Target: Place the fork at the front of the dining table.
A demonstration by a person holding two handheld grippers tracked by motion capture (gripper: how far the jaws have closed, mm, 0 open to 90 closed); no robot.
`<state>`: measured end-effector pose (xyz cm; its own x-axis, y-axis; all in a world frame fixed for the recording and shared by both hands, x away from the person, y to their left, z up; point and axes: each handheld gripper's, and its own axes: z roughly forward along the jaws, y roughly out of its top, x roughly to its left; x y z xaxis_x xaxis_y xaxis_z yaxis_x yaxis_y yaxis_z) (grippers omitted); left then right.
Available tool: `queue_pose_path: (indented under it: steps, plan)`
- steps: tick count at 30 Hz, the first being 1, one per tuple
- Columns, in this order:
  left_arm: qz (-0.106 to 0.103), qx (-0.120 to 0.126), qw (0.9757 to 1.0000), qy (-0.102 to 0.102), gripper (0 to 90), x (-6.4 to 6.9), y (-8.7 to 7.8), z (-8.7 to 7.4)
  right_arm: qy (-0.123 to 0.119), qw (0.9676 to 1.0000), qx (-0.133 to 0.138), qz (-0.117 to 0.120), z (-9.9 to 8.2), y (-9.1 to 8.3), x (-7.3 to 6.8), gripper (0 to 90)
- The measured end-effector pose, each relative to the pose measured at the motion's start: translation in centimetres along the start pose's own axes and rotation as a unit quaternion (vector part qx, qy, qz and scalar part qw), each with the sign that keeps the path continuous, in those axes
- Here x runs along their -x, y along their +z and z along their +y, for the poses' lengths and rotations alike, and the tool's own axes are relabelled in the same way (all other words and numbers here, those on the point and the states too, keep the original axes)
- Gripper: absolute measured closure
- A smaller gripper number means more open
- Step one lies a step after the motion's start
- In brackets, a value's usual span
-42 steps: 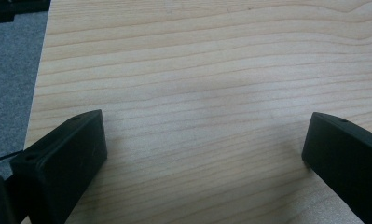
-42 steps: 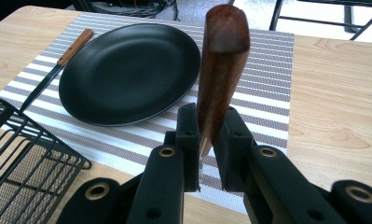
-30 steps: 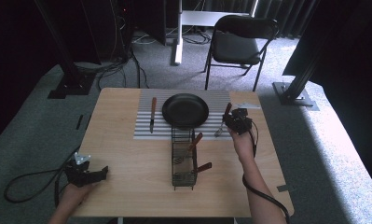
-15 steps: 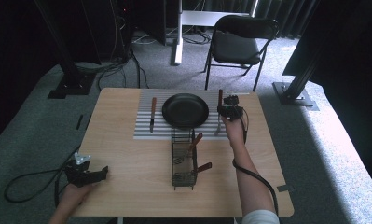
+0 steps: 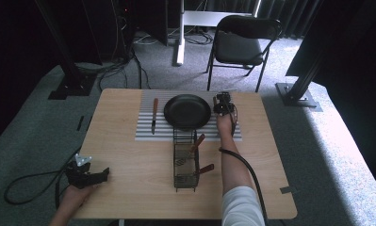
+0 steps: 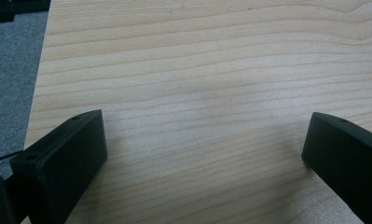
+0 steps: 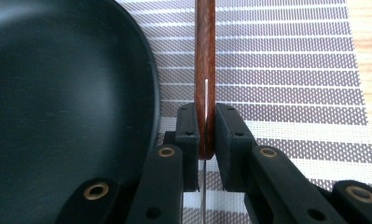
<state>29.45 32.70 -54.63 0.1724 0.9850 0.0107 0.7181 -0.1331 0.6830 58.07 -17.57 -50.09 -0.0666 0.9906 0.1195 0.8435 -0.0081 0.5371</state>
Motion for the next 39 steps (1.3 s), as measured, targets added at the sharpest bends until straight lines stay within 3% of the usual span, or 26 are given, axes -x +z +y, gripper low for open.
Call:
queue_pose_path:
  steps: [4,5,6,11,17,21,24,29,31,36,39]
  plan:
    - [0.000,0.000,1.0000,0.000,0.0,0.0,0.0,0.0,0.013,0.9999,-0.005,-0.005,-0.3,1.0,0.5,78.7]
    - [0.000,0.000,1.0000,0.000,0.0,0.0,0.0,0.0,0.012,0.9999,-0.006,-0.006,-0.3,0.9,0.5,74.3]
    - [0.000,0.000,1.0000,0.000,0.0,0.0,0.0,0.0,0.010,0.9999,-0.005,-0.009,-0.2,0.6,0.6,72.9]
    - [0.000,0.000,1.0000,0.000,0.0,0.0,0.0,0.0,0.019,0.9993,0.015,0.029,-0.5,-2.2,1.3,67.5]
    - [0.000,0.000,1.0000,0.000,0.0,0.0,0.0,0.0,-0.003,0.9976,0.004,0.069,-4.1,-4.2,1.7,67.9]
    - [0.000,0.000,1.0000,0.000,0.0,0.0,0.0,0.0,-0.021,0.9966,-0.006,0.079,-5.9,-4.5,1.6,75.0]
    - [0.001,0.000,1.0000,-0.001,0.0,0.0,0.0,0.0,-0.033,0.9969,-0.012,0.070,-6.3,-4.2,1.6,76.4]
    - [0.004,0.000,1.0000,-0.003,0.0,0.1,-0.1,-0.1,-0.008,0.9974,-0.006,0.071,-6.6,-3.8,2.7,79.3]
    - [0.003,0.000,1.0000,-0.003,0.0,0.1,-0.1,-0.1,-0.001,0.9983,-0.003,0.059,-6.7,-3.8,3.3,79.6]
    - [0.003,0.000,1.0000,-0.003,0.0,0.1,-0.1,-0.1,0.022,0.9976,0.000,0.066,-7.4,-4.0,4.9,72.8]
    - [0.003,0.000,1.0000,-0.003,0.0,0.1,-0.1,-0.1,0.020,0.9973,-0.001,0.071,-7.9,-4.3,5.2,67.4]
